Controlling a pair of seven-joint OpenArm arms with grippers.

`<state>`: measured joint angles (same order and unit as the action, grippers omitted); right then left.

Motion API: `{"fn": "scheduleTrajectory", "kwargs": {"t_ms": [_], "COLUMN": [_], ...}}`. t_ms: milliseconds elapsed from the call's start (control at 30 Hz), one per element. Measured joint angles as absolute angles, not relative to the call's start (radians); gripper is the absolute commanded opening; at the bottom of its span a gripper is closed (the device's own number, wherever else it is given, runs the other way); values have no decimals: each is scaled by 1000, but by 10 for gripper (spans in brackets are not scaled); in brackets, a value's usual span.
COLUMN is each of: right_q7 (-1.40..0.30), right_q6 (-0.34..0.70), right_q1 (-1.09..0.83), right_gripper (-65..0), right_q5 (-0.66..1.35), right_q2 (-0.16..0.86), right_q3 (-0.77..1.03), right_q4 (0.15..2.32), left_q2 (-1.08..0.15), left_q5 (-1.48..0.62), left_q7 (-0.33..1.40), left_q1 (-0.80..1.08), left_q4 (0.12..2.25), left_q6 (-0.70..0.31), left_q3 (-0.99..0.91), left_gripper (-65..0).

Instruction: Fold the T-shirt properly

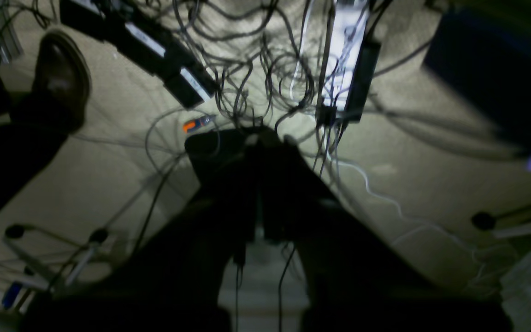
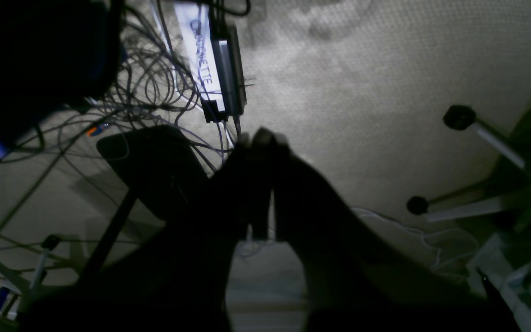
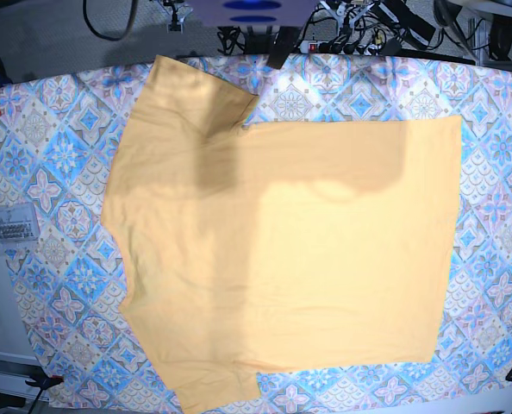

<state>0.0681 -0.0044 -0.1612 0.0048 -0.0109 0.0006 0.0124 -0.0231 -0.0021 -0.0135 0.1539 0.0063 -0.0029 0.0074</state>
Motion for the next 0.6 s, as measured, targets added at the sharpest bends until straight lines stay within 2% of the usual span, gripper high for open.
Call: {"fn": "scheduleTrajectory", "kwargs": {"t_ms": [67, 300, 600], "right_q7": [113, 245, 504], "right_q6": [-4, -5, -2], "right_q1": [-196, -279, -402], "right_gripper": [-650, -650, -650], "right_q5": [5, 5, 4], "right_q2": [-10, 20, 49], "right_q3": [1, 1, 1], "right_q4": [11, 1, 5], "left_q2": [-35, -62, -93], "left_q5": [-3, -5, -8], "left_q7": [-39, -309, -657], "left_q1": [186, 299, 432], "left_q4": [3, 4, 5], "left_q6": [0, 0, 3], "left_q3": [7, 7, 4], "left_gripper": [-650, -650, -650]}}
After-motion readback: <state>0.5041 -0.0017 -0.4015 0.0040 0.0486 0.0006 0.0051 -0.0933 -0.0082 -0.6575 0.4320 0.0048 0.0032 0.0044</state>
